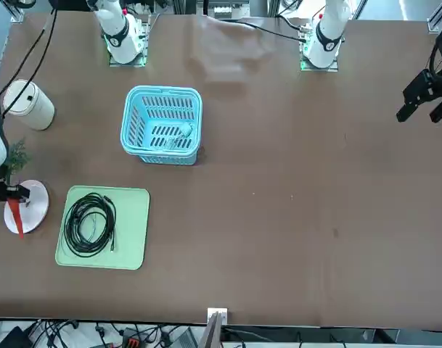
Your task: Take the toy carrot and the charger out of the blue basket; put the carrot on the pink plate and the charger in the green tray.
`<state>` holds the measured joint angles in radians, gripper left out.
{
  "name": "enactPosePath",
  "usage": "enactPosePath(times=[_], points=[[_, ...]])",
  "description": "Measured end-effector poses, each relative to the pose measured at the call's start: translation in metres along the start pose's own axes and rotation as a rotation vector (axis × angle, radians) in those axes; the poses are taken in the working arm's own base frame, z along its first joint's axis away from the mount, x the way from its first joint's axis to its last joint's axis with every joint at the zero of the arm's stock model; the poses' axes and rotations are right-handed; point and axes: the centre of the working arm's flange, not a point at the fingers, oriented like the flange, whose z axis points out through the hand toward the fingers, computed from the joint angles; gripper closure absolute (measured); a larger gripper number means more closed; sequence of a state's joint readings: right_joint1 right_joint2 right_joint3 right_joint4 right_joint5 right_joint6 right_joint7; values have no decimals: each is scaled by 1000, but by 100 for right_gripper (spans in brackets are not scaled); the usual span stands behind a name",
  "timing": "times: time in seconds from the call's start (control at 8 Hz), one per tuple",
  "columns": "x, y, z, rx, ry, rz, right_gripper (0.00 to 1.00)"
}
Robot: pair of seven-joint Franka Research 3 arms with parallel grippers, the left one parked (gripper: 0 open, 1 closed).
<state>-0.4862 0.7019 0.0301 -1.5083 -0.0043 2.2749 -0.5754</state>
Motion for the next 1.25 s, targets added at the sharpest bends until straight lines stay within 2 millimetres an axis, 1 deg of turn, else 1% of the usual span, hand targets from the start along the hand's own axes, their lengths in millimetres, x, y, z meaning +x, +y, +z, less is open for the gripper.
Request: enactPosePath(times=[0.25,0.38,0.5,0.62,0.75,0.88,1.25], points=[[-2,5,6,-4,5,0,74],[-2,5,7,-2,6,3,67],[-3,6,7,5,12,11,51],[-3,7,6,9,17,19,31],[-4,9,5,9,20,21,13],[-3,10,4,6,25,19,0],[5,14,-10,-9,54,12,0]])
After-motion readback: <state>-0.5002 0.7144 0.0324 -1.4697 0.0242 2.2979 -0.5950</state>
